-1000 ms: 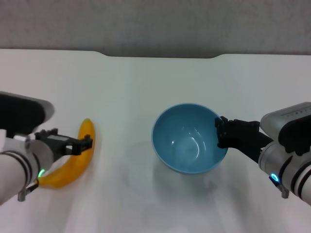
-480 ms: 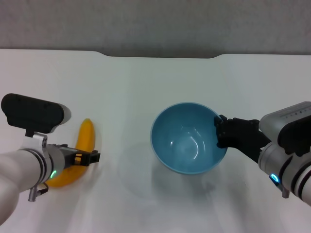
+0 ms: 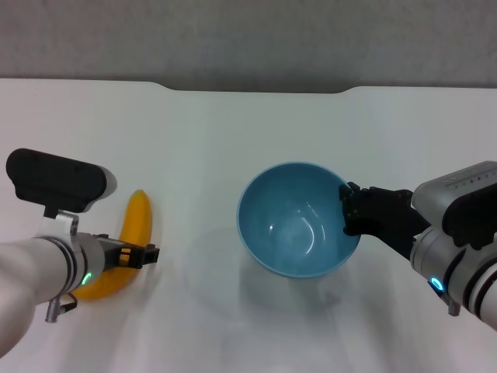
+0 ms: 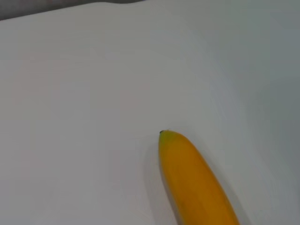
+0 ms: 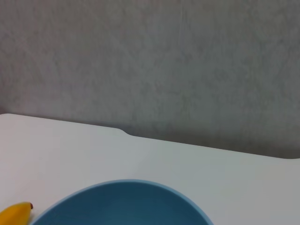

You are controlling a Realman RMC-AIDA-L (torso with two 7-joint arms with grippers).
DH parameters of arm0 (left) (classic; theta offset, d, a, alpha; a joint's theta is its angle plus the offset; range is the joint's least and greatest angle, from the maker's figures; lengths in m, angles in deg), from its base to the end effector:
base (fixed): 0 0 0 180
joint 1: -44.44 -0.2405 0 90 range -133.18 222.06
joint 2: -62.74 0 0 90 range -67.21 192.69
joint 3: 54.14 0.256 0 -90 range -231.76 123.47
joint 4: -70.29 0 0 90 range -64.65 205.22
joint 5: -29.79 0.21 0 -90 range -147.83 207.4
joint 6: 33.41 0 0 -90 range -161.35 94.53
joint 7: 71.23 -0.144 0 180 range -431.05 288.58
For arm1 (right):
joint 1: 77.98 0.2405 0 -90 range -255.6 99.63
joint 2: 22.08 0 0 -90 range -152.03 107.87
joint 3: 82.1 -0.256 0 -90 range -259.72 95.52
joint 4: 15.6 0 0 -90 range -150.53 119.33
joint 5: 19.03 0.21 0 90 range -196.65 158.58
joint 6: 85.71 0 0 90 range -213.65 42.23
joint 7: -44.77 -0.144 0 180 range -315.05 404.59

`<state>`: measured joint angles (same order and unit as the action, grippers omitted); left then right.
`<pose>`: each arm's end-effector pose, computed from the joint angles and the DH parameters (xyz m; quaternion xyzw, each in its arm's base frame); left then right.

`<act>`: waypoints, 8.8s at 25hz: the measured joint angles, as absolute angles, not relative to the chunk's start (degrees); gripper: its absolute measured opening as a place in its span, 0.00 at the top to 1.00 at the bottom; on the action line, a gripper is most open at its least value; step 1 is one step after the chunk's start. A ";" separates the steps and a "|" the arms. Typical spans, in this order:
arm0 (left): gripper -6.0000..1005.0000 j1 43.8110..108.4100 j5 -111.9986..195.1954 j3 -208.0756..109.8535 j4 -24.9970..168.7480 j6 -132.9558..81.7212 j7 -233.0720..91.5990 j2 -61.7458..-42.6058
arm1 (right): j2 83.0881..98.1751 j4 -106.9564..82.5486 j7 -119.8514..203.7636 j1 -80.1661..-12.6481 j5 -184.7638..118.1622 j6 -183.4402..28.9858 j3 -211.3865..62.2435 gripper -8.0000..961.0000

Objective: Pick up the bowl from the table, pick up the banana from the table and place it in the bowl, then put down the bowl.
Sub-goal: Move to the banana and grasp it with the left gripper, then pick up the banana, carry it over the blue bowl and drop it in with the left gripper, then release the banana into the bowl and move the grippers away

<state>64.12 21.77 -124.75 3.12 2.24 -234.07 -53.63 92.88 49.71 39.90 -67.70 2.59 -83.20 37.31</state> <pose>-0.2614 0.3590 -0.0535 -0.7871 -0.4255 0.0471 0.4441 0.2397 0.3314 -0.0700 -0.8224 0.3216 0.1649 0.4394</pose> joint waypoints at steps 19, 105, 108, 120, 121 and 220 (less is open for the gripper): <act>0.49 64.01 22.32 -124.03 3.76 0.55 -234.10 -53.99 | 92.88 49.79 39.94 -67.70 2.59 -82.89 37.33 0.93; 0.49 50.50 23.46 -110.31 -8.27 -47.46 -222.91 -53.88 | 92.79 47.98 30.06 -62.66 2.85 -78.50 41.77 0.91; 0.49 50.41 23.46 -110.31 -8.27 -47.81 -222.50 -53.80 | 92.74 48.04 30.07 -63.07 2.79 -78.49 41.28 0.91; 0.49 50.59 23.46 -109.50 -8.25 -48.29 -222.40 -53.72 | 92.70 47.80 30.17 -62.87 2.75 -78.41 40.76 0.90; 0.49 50.62 23.46 -109.46 -8.23 -48.29 -222.40 -53.71 | 92.70 47.76 30.18 -62.79 2.75 -78.41 40.76 0.90; 0.12 45.57 24.16 -121.76 -2.25 -45.24 -222.30 -53.63 | 93.23 32.23 28.96 -51.61 11.78 -84.91 41.96 0.88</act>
<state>45.57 24.16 -121.76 -2.25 -45.24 -222.30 -53.63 93.23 32.23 28.96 -51.61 11.78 -84.91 41.96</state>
